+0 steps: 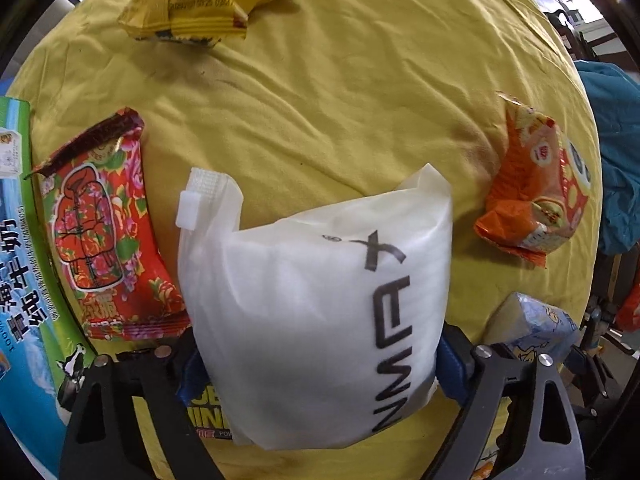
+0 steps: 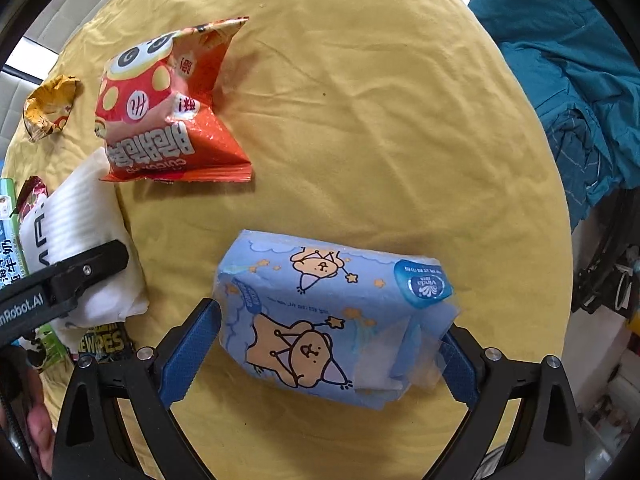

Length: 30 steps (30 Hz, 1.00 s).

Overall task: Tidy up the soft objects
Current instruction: 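Grasp the white NMAX pouch with the left gripper while the right grasps the blue tissue pack, then carry the white pouch with the left gripper while the right carries the tissue pack into the box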

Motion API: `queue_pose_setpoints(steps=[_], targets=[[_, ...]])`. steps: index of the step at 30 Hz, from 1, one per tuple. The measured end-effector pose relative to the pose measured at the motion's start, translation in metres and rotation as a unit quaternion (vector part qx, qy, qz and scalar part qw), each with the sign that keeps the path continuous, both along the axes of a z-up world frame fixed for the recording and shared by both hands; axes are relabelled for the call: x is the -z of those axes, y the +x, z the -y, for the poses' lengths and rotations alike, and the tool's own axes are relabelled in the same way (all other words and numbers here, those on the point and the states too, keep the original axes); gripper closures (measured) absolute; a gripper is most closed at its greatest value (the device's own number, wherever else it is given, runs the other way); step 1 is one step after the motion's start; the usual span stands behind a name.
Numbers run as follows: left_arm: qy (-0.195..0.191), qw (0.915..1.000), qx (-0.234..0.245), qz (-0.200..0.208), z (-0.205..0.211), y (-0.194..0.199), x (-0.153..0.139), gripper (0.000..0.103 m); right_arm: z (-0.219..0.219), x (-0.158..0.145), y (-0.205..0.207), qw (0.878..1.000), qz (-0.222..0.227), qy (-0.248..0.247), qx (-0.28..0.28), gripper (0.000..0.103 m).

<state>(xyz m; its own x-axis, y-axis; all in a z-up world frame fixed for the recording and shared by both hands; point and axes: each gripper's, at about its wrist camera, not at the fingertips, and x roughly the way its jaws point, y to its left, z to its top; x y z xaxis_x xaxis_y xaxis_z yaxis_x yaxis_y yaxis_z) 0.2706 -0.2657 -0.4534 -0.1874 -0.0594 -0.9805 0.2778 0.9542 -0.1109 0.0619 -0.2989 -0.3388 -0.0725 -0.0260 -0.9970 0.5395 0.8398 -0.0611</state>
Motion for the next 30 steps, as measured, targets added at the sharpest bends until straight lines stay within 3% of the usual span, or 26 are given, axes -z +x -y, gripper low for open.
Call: queue_pose_setpoints(steps=[1, 3, 7, 11, 15, 21, 25, 30], targets=[[0.001, 1.0000, 0.003, 0.004, -0.004, -0.012, -0.007, 0.016, -0.001, 0.001, -0.005, 1.000, 0.000, -0.001, 0.000, 0.011], [0.001, 0.9999, 0.006, 0.012, -0.006, -0.030, -0.016, 0.017, -0.001, -0.001, -0.014, 1.000, 0.005, -0.004, 0.006, 0.013], [-0.002, 0.9996, 0.012, 0.025, -0.004, -0.040, -0.031, 0.017, 0.005, -0.005, -0.024, 1.000, 0.008, 0.007, 0.016, 0.027], [-0.016, 0.9992, 0.005, 0.036, -0.011, -0.058, -0.055, 0.017, 0.007, -0.016, -0.030, 1.000, 0.016, 0.015, 0.013, 0.033], [-0.028, 0.9985, -0.010, 0.045, -0.017, -0.077, -0.077, 0.017, 0.005, -0.026, -0.035, 0.999, 0.029, 0.030, 0.012, 0.035], [-0.052, 0.9964, -0.031, 0.060, -0.042, -0.099, -0.122, 0.017, -0.017, -0.064, -0.032, 0.997, 0.058, 0.041, -0.006, 0.035], [-0.062, 0.9938, -0.041, 0.083, -0.074, -0.094, -0.144, 0.017, -0.036, -0.096, -0.020, 0.995, 0.084, 0.046, -0.035, 0.035], [-0.070, 0.9888, -0.056, 0.120, -0.109, -0.092, -0.193, 0.017, -0.074, -0.137, 0.001, 0.990, 0.116, 0.052, -0.069, 0.035]])
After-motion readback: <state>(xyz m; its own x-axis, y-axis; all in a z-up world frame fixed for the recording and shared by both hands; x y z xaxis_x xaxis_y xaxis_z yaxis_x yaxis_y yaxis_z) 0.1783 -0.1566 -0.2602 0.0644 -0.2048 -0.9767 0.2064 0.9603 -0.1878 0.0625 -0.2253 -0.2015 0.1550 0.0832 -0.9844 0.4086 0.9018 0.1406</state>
